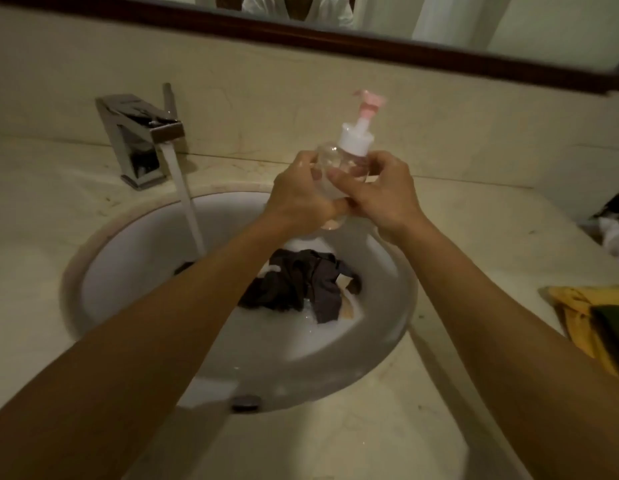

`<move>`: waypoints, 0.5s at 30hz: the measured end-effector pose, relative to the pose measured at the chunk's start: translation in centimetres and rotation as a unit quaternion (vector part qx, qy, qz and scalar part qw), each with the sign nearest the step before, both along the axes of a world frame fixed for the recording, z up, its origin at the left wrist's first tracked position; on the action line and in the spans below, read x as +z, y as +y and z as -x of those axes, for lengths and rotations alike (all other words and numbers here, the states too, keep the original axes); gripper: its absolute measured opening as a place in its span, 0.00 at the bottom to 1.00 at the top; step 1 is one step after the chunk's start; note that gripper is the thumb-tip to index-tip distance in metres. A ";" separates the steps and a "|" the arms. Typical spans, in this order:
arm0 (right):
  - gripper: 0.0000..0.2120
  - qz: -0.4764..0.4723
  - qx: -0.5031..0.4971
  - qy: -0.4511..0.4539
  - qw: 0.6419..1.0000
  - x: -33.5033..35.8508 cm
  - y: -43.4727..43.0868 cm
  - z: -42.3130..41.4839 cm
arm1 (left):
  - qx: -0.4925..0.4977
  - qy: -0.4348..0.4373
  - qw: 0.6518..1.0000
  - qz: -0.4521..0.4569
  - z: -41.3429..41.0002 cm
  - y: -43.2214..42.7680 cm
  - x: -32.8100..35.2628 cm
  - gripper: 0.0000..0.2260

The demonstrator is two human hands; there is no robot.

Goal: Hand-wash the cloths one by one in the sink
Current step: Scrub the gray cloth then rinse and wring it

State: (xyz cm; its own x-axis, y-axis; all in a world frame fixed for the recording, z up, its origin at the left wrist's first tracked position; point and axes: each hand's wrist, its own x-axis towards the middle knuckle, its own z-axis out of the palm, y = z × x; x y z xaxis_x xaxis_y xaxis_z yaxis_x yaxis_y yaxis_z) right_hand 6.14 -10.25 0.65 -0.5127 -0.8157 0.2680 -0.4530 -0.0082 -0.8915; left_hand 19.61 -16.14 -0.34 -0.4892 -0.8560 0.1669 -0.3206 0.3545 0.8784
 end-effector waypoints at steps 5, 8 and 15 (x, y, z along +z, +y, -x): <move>0.26 0.011 -0.070 0.092 0.993 0.3 -2.8 3.0 | -0.035 0.158 0.983 -0.084 5.1 -1.6 -0.1 0.09; 0.26 0.015 -0.084 0.112 0.990 -0.9 -4.3 5.2 | 0.009 0.134 0.984 -0.115 7.5 -3.1 -0.6 0.12; 0.30 0.003 -0.085 0.118 0.989 -1.0 -6.3 7.9 | -0.027 0.097 0.995 0.006 10.3 -5.9 -1.7 0.04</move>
State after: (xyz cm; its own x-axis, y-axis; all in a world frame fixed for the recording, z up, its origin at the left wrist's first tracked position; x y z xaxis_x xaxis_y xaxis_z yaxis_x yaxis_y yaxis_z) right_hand -1.75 -16.52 -0.38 -0.5654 -0.7206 0.4012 -0.6437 0.0814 -0.7610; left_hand 9.26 -22.03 -2.07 -0.4917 -0.8270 0.2727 -0.1250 0.3769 0.9178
